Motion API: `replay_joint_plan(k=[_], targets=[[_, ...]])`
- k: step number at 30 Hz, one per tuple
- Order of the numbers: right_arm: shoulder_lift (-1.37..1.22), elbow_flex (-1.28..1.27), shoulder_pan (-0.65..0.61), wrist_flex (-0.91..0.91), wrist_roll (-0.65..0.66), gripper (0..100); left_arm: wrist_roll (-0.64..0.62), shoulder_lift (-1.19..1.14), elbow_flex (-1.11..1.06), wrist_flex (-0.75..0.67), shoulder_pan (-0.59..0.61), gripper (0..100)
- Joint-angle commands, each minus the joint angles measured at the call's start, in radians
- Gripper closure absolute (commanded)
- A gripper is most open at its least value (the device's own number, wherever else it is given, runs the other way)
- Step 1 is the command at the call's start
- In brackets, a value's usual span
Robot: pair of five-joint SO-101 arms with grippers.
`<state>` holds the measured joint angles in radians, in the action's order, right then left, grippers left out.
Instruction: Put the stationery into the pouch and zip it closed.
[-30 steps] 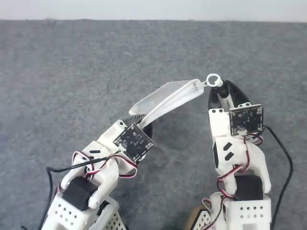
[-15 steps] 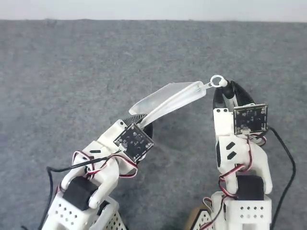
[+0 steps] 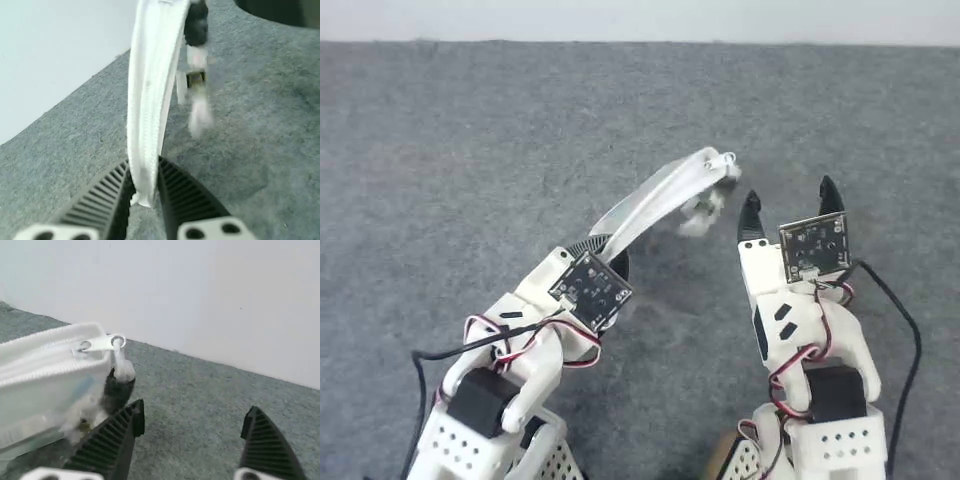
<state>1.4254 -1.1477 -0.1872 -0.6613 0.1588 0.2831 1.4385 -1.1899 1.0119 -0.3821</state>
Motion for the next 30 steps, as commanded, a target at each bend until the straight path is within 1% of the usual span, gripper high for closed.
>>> replay_joint_plan(k=[1,5,11,13,17,20,21,30], targets=[[0.018,0.021,-0.013,-0.004,0.003,70.1,-0.018,0.005,-0.013,-0.044,0.077,99],[0.018,0.02,-0.021,-0.004,0.003,70.1,-0.02,0.005,-0.013,-0.089,0.166,99],[0.018,-0.006,-0.077,0.007,0.009,70.1,-0.054,0.018,-0.01,-0.166,0.298,99],[0.018,-0.006,-0.085,0.007,0.011,70.1,-0.06,0.068,-0.012,-0.175,0.351,99],[0.018,-0.006,-0.084,0.007,0.011,70.1,-0.107,0.245,-0.042,-0.166,0.44,99],[0.018,-0.006,-0.084,0.007,0.011,70.1,-0.106,0.387,-0.11,-0.16,0.445,99],[0.018,-0.006,-0.084,0.007,0.011,70.1,-0.106,0.402,-0.122,-0.161,0.445,99],[0.018,-0.006,-0.084,0.007,0.011,70.1,-0.075,0.252,-0.125,-0.167,0.295,99]])
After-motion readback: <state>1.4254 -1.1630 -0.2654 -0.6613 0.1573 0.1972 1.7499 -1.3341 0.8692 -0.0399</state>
